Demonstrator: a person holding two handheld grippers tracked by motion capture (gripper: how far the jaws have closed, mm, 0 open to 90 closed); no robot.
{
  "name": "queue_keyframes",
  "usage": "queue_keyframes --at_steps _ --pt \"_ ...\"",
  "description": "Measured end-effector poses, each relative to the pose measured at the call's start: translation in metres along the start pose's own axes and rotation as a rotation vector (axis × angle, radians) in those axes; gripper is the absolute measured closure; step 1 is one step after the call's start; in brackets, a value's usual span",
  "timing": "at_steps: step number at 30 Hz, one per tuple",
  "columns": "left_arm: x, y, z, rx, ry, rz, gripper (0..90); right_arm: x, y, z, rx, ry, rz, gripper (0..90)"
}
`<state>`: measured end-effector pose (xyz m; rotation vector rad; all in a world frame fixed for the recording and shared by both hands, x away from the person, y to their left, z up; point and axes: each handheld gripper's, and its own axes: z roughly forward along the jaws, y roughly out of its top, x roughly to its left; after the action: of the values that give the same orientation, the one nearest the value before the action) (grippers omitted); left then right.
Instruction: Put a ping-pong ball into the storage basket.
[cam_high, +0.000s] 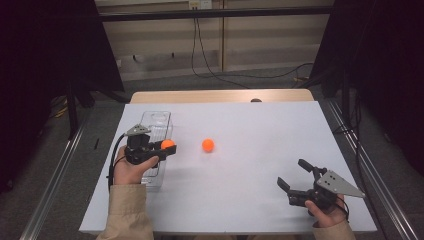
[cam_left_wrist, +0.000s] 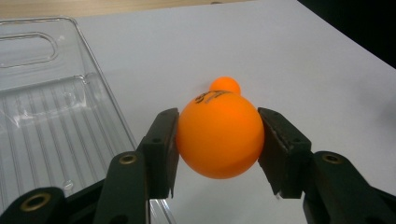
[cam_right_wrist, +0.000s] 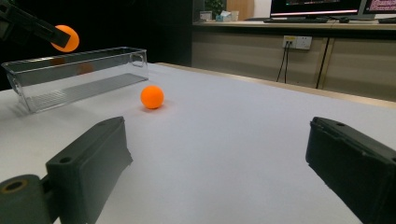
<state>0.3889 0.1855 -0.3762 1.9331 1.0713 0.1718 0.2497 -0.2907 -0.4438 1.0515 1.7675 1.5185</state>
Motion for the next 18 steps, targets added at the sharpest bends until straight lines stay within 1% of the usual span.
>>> queue_keyframes --at_steps 5,6,18 --pt "0.0014 -0.0003 -0.0011 0.004 0.002 0.0 51.0 -0.0001 0.0 0.0 0.0 0.0 0.0 5.0" --pt "0.0021 -0.0006 -0.0013 -0.003 0.006 -0.001 51.0 0.0 0.0 0.0 0.0 0.0 0.001 5.0" --pt "0.0045 -0.0016 -0.0028 -0.008 0.015 -0.011 51.0 0.0 0.0 0.0001 0.0 0.0 0.0 5.0"
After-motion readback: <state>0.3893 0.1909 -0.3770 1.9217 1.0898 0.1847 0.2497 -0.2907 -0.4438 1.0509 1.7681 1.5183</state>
